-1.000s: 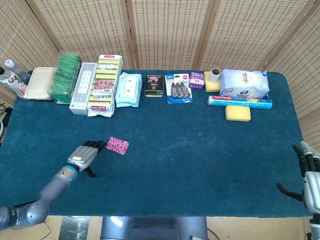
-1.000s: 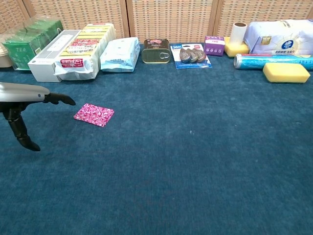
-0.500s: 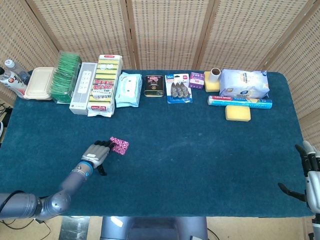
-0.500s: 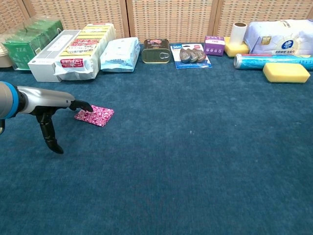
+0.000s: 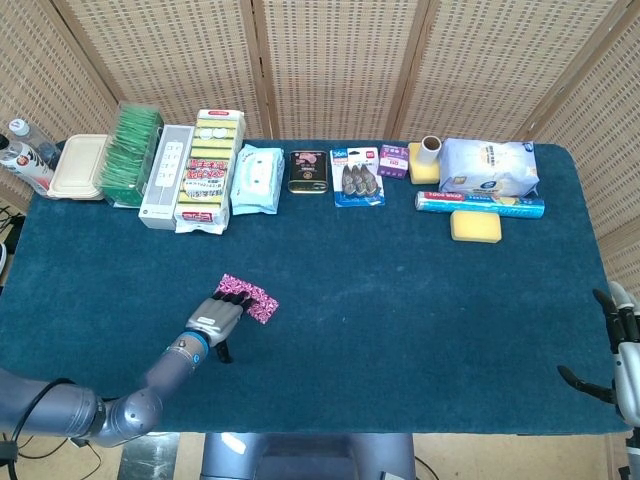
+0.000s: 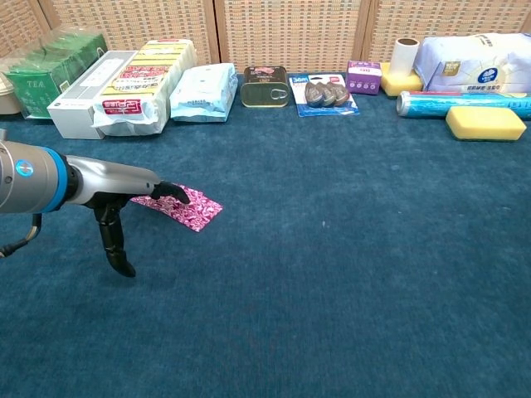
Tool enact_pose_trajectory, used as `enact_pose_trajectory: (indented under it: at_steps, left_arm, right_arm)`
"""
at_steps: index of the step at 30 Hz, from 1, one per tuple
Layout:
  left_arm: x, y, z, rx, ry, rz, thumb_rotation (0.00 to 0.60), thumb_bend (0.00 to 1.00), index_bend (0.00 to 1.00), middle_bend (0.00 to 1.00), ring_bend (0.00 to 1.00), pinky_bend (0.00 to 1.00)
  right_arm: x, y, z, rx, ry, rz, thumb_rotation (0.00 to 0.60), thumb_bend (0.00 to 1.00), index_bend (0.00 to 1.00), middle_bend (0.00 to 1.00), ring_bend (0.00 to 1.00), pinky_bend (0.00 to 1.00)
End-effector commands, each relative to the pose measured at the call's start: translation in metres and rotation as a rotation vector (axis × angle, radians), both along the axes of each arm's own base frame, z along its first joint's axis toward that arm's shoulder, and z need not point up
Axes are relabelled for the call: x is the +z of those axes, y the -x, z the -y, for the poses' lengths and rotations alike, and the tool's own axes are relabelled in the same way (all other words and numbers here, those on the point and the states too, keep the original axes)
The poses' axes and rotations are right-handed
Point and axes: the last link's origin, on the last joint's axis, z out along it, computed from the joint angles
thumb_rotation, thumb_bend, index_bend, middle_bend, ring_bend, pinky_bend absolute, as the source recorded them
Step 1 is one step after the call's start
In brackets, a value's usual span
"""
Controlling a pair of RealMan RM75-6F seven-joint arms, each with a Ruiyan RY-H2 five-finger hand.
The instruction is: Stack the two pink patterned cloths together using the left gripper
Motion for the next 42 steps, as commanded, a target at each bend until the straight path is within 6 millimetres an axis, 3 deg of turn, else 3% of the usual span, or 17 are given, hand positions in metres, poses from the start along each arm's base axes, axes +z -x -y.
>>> enact_pose_trajectory:
  at_steps: [1,23,29,37,42]
  left_arm:
    - [-0.005,-0.008,0.005,-0.013,0.018,-0.001,0.6,0.06,0.0,0.0,0.01,0.02]
    - [-0.047,-0.076,0.045,-0.148,0.127,0.002,0.6,0.07,0.0,0.0,0.01,0.02]
    - [-0.047,-0.09,0.052,-0.174,0.132,0.024,0.6,0.07,0.0,0.0,0.01,0.02]
    - [-0.032,-0.088,0.048,-0.17,0.089,0.059,0.6,0.07,0.0,0.0,0.01,0.02]
    - [-0.02,-0.073,0.038,-0.139,0.055,0.062,0.6,0.07,0.0,0.0,0.01,0.02]
  right_arm:
    - [0.0,0.0,0.0,0.0,0.0,0.001,0.6,0.0,0.0,0.0,0.0,0.0]
    - [0.004,0.0,-0.001,0.001,0.006,0.014,0.6,0.0,0.0,0.0,0.0,0.0]
    - [0.005,0.0,-0.001,-0.001,0.007,0.017,0.6,0.0,0.0,0.0,0.0,0.0]
    - [0.005,0.0,-0.001,0.0,0.006,0.02,0.6,0.0,0.0,0.0,0.0,0.0]
    - [0.003,-0.001,-0.001,0.001,0.002,0.017,0.6,0.0,0.0,0.0,0.0,0.0]
